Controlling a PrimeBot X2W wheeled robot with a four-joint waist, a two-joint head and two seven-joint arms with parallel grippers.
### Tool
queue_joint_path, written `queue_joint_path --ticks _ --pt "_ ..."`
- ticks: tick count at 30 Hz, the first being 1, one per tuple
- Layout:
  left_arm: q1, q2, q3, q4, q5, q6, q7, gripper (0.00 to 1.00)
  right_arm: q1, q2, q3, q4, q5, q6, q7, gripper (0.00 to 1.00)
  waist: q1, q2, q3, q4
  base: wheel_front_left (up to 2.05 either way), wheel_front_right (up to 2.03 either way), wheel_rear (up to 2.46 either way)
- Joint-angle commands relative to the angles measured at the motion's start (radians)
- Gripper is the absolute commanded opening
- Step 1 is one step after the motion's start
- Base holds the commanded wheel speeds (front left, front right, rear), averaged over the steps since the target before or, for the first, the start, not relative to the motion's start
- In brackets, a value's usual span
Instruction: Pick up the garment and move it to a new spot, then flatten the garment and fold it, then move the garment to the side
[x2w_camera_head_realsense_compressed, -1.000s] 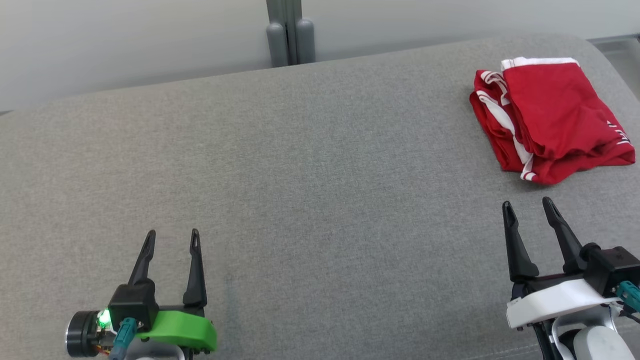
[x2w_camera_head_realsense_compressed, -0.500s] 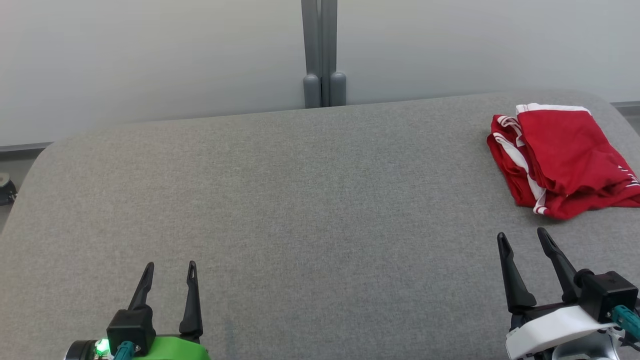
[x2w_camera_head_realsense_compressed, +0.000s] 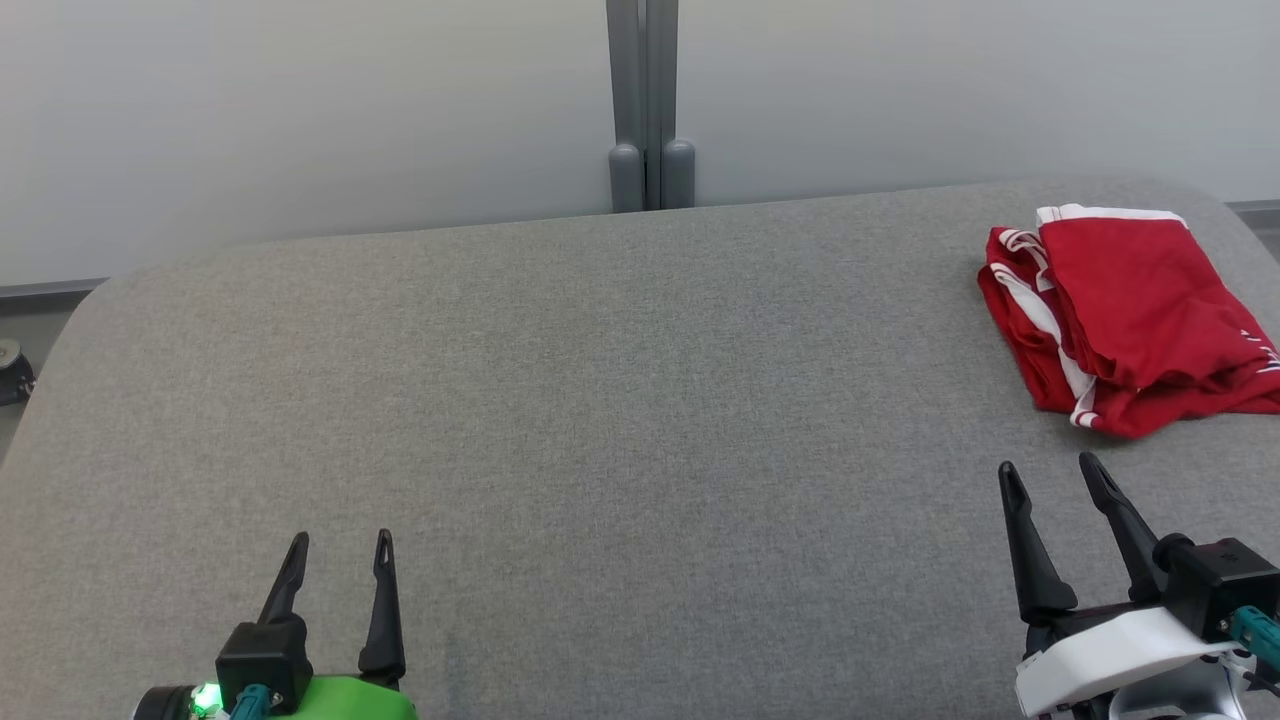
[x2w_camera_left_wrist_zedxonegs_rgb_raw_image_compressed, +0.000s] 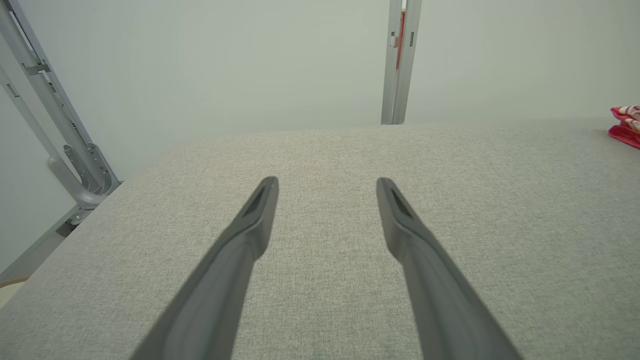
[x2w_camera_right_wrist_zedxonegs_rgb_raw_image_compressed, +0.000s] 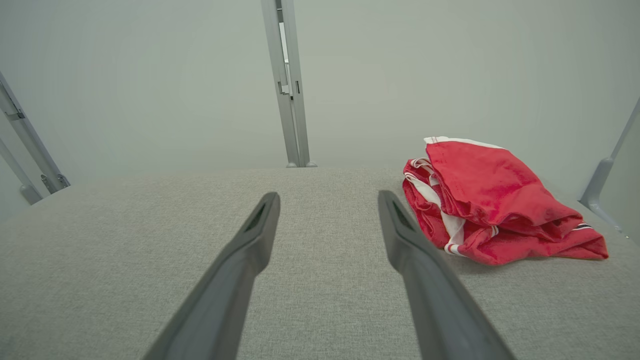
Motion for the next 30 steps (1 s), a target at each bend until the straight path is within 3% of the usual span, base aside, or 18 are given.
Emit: queue_joint_path --ticks 1,8,9,12,30 --pt "-0.006 0.007 -0.001 0.002 -0.005 0.006 -0.005 1.00 0.011 0.003 -0.003 -0.006 0.002 -0.002 0.001 1.00 0.0001 0.0000 0.000 0.000 0.00 0.00 0.00" --pt "-0.009 0.008 -0.004 0.006 -0.007 0.009 -0.009 1.00 0.014 0.002 -0.005 -0.010 0.006 -0.002 0.004 1.00 0.0001 0.0000 0.001 0.002 0.00 0.00 0.00" --pt "-0.009 0.006 -0.004 0.008 -0.014 0.007 -0.006 0.00 0.015 0.005 -0.005 -0.008 0.014 -0.001 0.008 0.00 0.0001 0.0000 0.001 0.003 0.00 0.00 0.00" --pt "0.002 -0.006 -0.003 0.016 -0.016 0.000 0.004 0.00 0.003 0.004 0.003 0.011 0.020 0.000 -0.002 0.00 0.0001 0.0000 0.002 0.003 0.00 0.00 0.00" --pt "-0.037 -0.037 0.078 0.024 -0.329 -0.060 0.086 0.00 -0.059 0.000 -0.003 0.090 0.371 0.000 0.031 0.00 0.0001 0.0000 0.005 0.001 0.00 0.00 0.00"
